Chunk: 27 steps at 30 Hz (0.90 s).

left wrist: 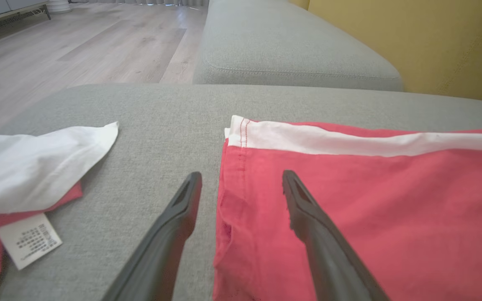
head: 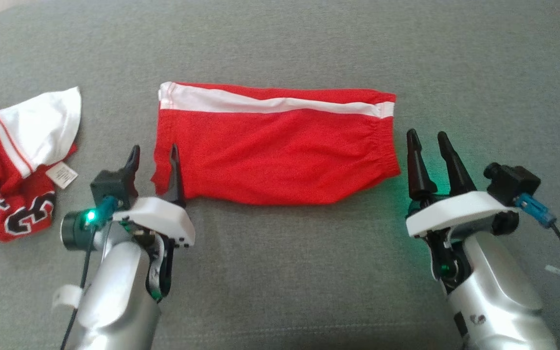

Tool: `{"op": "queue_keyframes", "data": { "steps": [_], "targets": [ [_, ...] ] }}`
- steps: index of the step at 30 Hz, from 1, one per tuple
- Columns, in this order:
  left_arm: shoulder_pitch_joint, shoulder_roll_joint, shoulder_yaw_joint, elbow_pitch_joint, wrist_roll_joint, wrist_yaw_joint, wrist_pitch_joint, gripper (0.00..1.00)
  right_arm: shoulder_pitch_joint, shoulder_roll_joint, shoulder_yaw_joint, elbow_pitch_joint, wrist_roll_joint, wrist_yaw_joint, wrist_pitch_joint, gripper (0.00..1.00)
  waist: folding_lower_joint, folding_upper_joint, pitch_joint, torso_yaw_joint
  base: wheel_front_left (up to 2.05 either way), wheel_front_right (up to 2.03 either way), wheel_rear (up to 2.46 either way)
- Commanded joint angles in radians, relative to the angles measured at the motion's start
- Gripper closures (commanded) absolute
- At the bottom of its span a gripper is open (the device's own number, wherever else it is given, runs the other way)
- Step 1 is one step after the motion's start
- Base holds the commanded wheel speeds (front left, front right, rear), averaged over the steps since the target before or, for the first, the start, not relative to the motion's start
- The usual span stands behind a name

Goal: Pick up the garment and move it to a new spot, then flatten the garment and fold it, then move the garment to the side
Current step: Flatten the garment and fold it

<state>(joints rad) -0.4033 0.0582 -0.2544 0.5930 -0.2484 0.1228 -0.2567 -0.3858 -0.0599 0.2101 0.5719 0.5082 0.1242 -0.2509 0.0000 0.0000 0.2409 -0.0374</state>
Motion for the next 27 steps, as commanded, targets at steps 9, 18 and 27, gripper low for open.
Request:
{"op": "queue_keyframes", "data": {
  "steps": [9,18,27],
  "targets": [
    [0.072,0.001,0.024,-0.122,0.055,-0.017,-0.005,0.0,-0.071,0.01,0.055,-0.04,0.024,0.007,-0.011,0.0,0.0,0.0,0.01,0.069,0.0,0.0,0.0],
    [0.083,-0.006,0.021,-0.145,0.053,-0.03,-0.005,0.0,-0.138,0.01,0.022,0.222,0.025,0.007,-0.011,0.0,0.0,0.0,0.045,0.127,0.0,0.0,0.0],
    [0.089,-0.008,0.033,-0.154,0.064,-0.032,-0.005,0.0,-0.17,0.01,0.129,0.305,0.162,0.007,-0.011,1.0,0.0,0.0,0.056,0.12,0.0,0.0,0.0]
  ]
}}
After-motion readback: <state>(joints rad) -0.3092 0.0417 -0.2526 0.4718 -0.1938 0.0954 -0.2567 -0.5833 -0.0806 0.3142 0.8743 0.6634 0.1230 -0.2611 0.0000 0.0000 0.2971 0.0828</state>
